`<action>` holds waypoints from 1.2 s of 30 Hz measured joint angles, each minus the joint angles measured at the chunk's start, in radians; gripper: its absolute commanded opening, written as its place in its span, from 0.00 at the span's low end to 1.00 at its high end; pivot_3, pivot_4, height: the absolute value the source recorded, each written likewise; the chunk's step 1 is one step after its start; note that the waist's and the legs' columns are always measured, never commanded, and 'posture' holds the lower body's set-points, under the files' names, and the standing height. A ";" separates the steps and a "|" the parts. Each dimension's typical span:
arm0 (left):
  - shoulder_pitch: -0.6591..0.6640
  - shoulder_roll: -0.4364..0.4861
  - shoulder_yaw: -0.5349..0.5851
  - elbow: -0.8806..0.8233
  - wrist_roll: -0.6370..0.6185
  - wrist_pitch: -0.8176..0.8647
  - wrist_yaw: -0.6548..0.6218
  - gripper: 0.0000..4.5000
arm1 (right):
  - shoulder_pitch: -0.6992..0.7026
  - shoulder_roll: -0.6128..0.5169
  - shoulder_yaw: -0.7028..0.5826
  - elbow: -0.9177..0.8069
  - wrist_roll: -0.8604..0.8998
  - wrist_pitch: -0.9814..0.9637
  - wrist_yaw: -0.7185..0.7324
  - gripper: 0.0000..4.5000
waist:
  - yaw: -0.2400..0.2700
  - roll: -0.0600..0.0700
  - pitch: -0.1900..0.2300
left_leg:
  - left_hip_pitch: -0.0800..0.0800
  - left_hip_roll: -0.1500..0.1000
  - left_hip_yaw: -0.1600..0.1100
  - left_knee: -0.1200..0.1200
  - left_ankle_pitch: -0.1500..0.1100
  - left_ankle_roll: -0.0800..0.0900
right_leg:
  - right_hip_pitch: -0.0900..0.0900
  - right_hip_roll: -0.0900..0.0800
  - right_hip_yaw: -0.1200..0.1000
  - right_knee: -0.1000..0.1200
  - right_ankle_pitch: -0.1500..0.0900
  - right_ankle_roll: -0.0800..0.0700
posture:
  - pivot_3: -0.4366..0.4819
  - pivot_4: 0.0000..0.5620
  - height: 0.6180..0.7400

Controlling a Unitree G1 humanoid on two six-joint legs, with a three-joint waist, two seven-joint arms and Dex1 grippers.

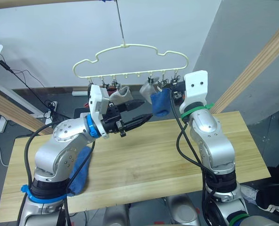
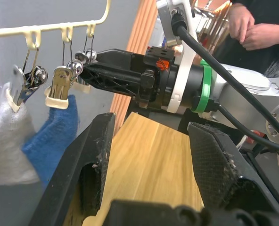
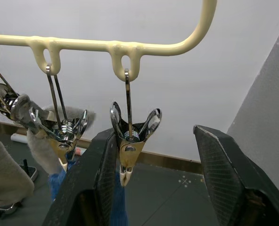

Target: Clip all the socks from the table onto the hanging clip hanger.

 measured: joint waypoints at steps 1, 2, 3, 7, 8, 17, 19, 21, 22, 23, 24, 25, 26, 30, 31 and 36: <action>-0.001 0.000 0.000 0.000 0.001 0.000 0.000 0.60 | -0.004 0.006 -0.006 0.009 0.001 0.000 -0.001 0.58 | 0.000 0.000 0.000 | 0.000 0.000 0.000 0.000 0.000 0.000 | 0.000 0.000 0.000 0.000 0.000 0.000 | 0.20 0.44 1.00; -0.001 0.000 -0.001 0.000 0.001 0.000 0.000 0.60 | -0.011 0.017 -0.018 0.018 0.001 0.000 -0.002 0.58 | 0.000 0.000 0.000 | 0.000 0.000 0.000 0.000 0.000 0.000 | 0.000 0.000 0.000 0.000 0.000 0.000 | 0.20 0.43 1.00; -0.001 0.000 -0.001 0.000 0.002 0.000 -0.001 0.60 | -0.018 0.023 -0.024 0.025 0.001 0.000 -0.003 0.58 | 0.000 0.000 0.000 | 0.000 0.000 0.000 0.000 0.000 0.000 | 0.000 0.000 0.000 0.000 0.000 0.000 | 0.20 0.43 1.00; -0.001 0.000 -0.002 0.000 0.003 0.000 -0.003 0.60 | -0.031 0.075 -0.061 0.033 0.025 0.002 -0.006 0.58 | 0.000 0.000 0.000 | 0.000 0.000 0.000 0.000 0.000 0.000 | 0.000 0.000 0.000 0.000 0.000 0.000 | 0.20 0.43 1.00; -0.001 0.000 -0.003 0.000 0.003 0.000 -0.003 0.60 | -0.033 0.084 -0.069 0.034 0.035 0.004 -0.006 0.58 | 0.000 0.000 0.000 | 0.000 0.000 0.000 0.000 0.000 0.000 | 0.000 0.000 0.000 0.000 0.000 0.000 | 0.20 0.43 1.00; -0.001 0.000 -0.011 0.000 0.004 0.000 -0.004 0.60 | -0.052 0.150 -0.129 0.032 0.099 0.054 -0.033 0.58 | 0.000 0.000 0.000 | 0.000 0.000 0.000 0.000 0.000 0.000 | 0.000 0.000 0.000 0.000 0.000 0.000 | 0.20 0.44 1.00; -0.001 0.000 -0.011 0.000 0.005 0.000 -0.004 0.60 | -0.052 0.151 -0.138 0.032 0.117 0.060 -0.041 0.58 | 0.000 0.000 0.000 | 0.000 0.000 0.000 0.000 0.000 0.000 | 0.000 0.000 0.000 0.000 0.000 0.000 | 0.20 0.44 1.00; -0.001 0.000 -0.012 0.000 0.005 0.000 -0.004 0.60 | -0.052 0.151 -0.140 0.030 0.128 0.072 -0.048 0.58 | -0.001 0.000 0.000 | 0.000 0.000 0.000 0.000 0.000 0.000 | 0.000 0.000 0.000 0.000 0.000 0.000 | 0.20 0.44 1.00; -0.001 0.000 -0.013 0.000 0.005 0.000 -0.004 0.60 | -0.052 0.151 -0.140 0.029 0.135 0.078 -0.052 0.58 | -0.001 0.000 0.000 | 0.000 0.000 0.000 0.000 0.000 0.000 | 0.000 0.000 0.000 0.000 0.000 0.000 | 0.20 0.44 1.00; -0.001 0.000 -0.014 0.000 0.006 0.000 -0.004 0.60 | -0.052 0.151 -0.140 0.028 0.142 0.081 -0.055 0.58 | -0.001 0.000 0.000 | 0.000 0.000 0.000 0.000 0.000 0.000 | 0.000 0.000 0.000 0.001 0.000 0.000 | 0.20 0.44 1.00; -0.001 0.000 -0.016 0.000 0.006 0.000 -0.004 0.60 | -0.052 0.151 -0.140 0.026 0.152 0.084 -0.062 0.58 | -0.001 0.000 0.000 | 0.000 0.000 0.000 0.000 0.000 0.000 | 0.000 0.000 0.000 0.001 0.000 0.000 | 0.20 0.44 1.00; -0.001 0.000 -0.017 0.000 0.006 0.000 -0.004 0.60 | -0.052 0.151 -0.139 0.023 0.158 0.089 -0.068 0.58 | -0.001 0.000 0.000 | 0.000 0.000 0.000 0.000 0.000 0.000 | 0.000 0.000 0.000 0.001 0.000 0.000 | 0.20 0.44 1.00; -0.001 0.000 -0.017 0.000 0.006 0.000 -0.004 0.60 | -0.052 0.151 -0.139 0.020 0.161 0.091 -0.071 0.58 | 0.000 0.000 0.000 | 0.000 0.000 0.000 0.000 0.000 0.000 | 0.000 0.000 0.000 0.001 0.000 0.000 | 0.20 0.44 1.00; -0.001 0.000 -0.018 0.000 0.006 -0.001 -0.007 0.60 | -0.052 0.152 -0.137 0.010 0.196 0.091 -0.076 0.58 | -0.001 0.000 0.000 | 0.000 0.000 0.000 0.000 0.000 0.000 | 0.000 0.000 0.000 0.001 0.000 0.000 | 0.20 0.44 1.00; -0.001 0.000 -0.018 0.000 0.006 -0.001 -0.008 0.60 | -0.052 0.152 -0.136 0.010 0.197 0.091 -0.076 0.58 | -0.001 0.000 0.000 | 0.000 0.000 0.000 0.000 0.000 0.000 | 0.000 0.000 0.000 0.001 0.000 0.000 | 0.20 0.44 1.00; -0.001 0.000 -0.018 0.000 0.007 -0.001 -0.009 0.60 | -0.052 0.152 -0.136 0.009 0.229 0.091 -0.086 0.58 | 0.000 0.000 0.000 | 0.000 0.000 0.000 0.000 0.000 0.000 | 0.000 0.000 0.000 0.001 0.000 0.000 | 0.20 0.44 1.00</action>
